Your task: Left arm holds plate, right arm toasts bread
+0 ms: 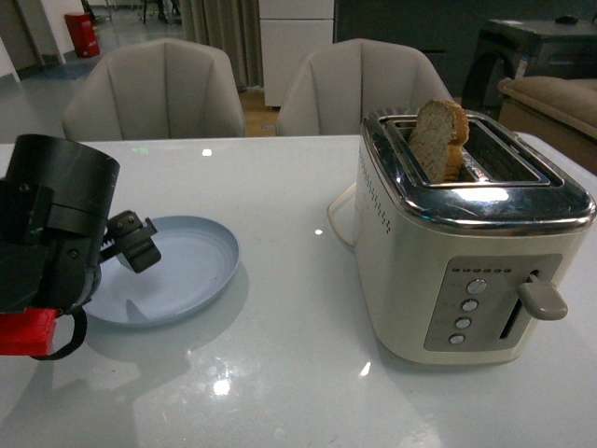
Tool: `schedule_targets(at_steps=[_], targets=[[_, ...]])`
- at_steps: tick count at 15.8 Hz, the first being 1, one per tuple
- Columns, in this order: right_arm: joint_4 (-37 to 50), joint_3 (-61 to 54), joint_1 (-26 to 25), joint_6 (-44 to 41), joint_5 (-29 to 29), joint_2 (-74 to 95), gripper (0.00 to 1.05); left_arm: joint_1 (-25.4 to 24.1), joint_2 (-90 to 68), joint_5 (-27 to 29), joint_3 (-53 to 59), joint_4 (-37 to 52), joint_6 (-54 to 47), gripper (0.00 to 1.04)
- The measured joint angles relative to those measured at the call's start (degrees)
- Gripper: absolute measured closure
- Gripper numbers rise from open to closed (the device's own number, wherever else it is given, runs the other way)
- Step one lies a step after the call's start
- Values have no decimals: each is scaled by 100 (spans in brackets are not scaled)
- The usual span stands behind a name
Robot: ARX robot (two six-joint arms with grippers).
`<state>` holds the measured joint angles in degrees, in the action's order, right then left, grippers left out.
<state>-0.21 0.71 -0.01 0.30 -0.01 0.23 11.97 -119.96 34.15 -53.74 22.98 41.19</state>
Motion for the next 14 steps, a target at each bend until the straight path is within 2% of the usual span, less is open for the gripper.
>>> schedule_targets(at_steps=[2,3,8,11,13,14], targets=[[-2,0,0,0,0,0,6,0,98,4,35,0,-68,5],[0,0,0,0,0,0,6,0,249,15,90,55,-125,7],[0,0,0,0,0,0,6,127,2240,55,713,861,-1351,7],[0,0,0,0,0,0,6,498,3473,-313,780,1161,-2485,7],[0,0,0,0,0,0,6,616,4050,-588,778,981,-3069,8],[0,0,0,0,0,0,6,424,4566,-1443,1027,837,-3569,21]])
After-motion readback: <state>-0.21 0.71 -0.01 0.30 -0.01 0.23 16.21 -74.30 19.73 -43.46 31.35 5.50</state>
